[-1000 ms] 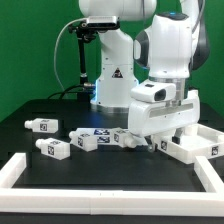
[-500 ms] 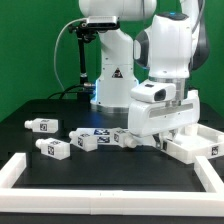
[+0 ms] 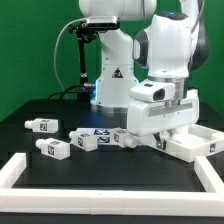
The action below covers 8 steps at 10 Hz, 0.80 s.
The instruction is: Assemble one leg
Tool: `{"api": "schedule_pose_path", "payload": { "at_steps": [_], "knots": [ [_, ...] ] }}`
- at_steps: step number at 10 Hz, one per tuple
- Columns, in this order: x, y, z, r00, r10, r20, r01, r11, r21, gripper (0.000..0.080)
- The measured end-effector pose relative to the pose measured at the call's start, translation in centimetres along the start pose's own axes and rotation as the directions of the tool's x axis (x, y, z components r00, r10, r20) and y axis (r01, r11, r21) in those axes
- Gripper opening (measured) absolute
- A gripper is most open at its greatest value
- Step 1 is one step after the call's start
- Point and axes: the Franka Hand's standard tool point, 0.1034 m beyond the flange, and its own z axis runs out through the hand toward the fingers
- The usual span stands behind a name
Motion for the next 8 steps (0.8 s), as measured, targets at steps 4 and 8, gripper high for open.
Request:
{"api": "schedule_pose_path", "payload": {
  "at_steps": [4,8],
  "knots": [
    [-3.1,2.4,-9.7,0.960,0.244,0.140,-0.255,0.964,0.071,0.0045],
    [-3.6,3.3,-9.8,0.954,0.265,0.140,-0.277,0.958,0.070,0.0045]
  ]
}}
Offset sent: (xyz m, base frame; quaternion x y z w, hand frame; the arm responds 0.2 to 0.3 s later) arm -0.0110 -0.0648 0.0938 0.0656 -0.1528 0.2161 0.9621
